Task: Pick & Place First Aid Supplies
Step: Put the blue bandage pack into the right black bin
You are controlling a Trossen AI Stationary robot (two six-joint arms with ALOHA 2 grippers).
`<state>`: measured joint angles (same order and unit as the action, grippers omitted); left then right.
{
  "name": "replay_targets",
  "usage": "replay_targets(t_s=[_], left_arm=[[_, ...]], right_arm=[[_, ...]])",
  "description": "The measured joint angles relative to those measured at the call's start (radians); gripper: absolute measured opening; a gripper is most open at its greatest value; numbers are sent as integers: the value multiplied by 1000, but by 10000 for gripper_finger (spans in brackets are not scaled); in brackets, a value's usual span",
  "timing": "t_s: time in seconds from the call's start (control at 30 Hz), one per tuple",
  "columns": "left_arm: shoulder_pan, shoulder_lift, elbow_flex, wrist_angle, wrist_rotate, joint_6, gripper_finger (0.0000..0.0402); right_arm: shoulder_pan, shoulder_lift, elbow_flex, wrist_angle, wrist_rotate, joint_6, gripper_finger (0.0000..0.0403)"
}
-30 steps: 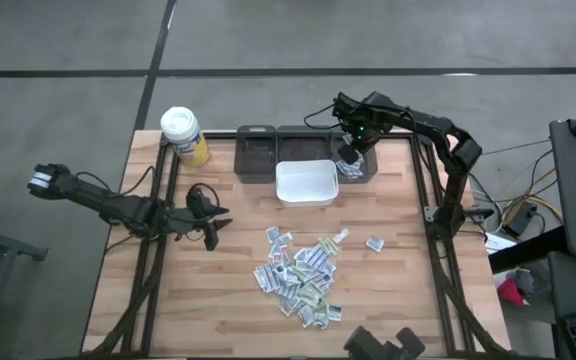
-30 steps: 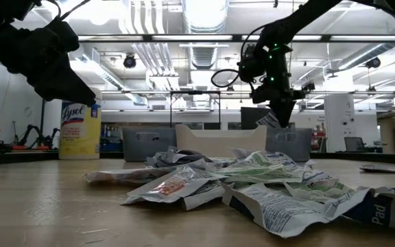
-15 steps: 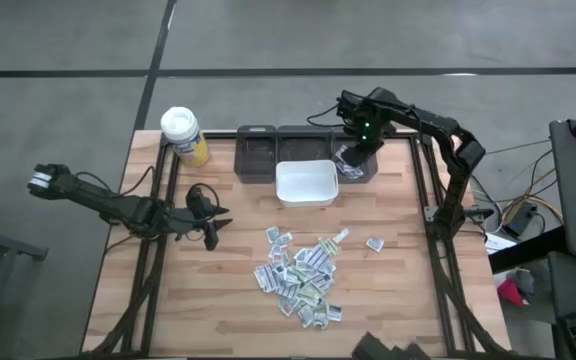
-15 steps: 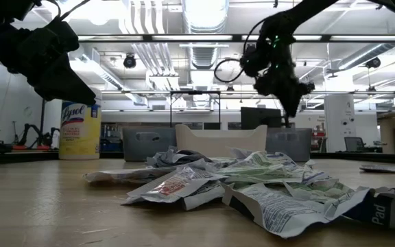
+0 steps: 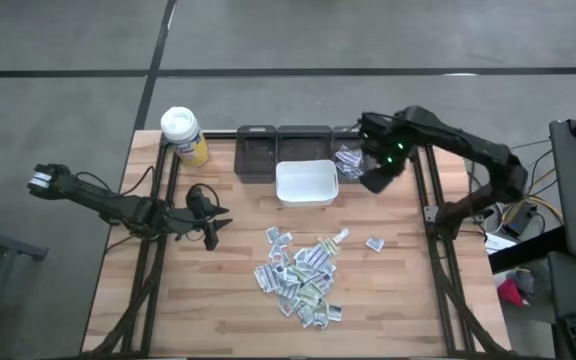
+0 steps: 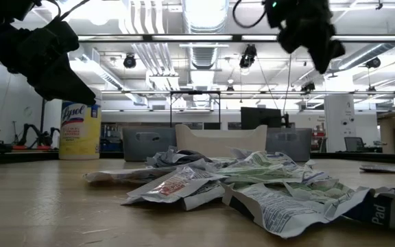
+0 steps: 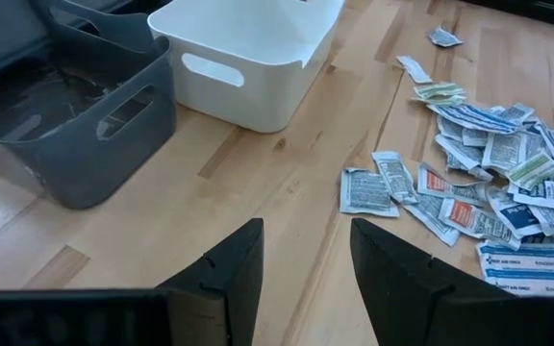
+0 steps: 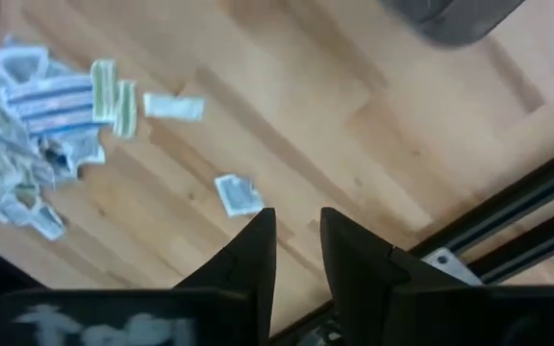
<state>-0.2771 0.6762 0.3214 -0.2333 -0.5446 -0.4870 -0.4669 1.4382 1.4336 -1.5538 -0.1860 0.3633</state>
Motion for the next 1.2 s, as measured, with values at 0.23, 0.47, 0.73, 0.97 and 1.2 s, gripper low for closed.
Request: replay_targets(t_s=[0.23, 0.47, 0.73, 0.97, 1.2], left_arm=[[0, 0, 0, 0, 0, 1, 161], [0, 0, 0, 0, 0, 1, 161], [0, 0, 0, 0, 0, 1, 161], [0, 0, 0, 1, 0, 1, 161], [0, 0, 0, 0, 0, -4, 161]], right_arm=[[157, -146, -185, 87, 1, 4, 81], [300, -227, -374, 450, -93, 48, 86], [450, -166, -490, 970, -160, -28, 77], [496, 28, -411, 978, -155, -180, 87], [495, 214, -254, 899, -156, -308, 97]])
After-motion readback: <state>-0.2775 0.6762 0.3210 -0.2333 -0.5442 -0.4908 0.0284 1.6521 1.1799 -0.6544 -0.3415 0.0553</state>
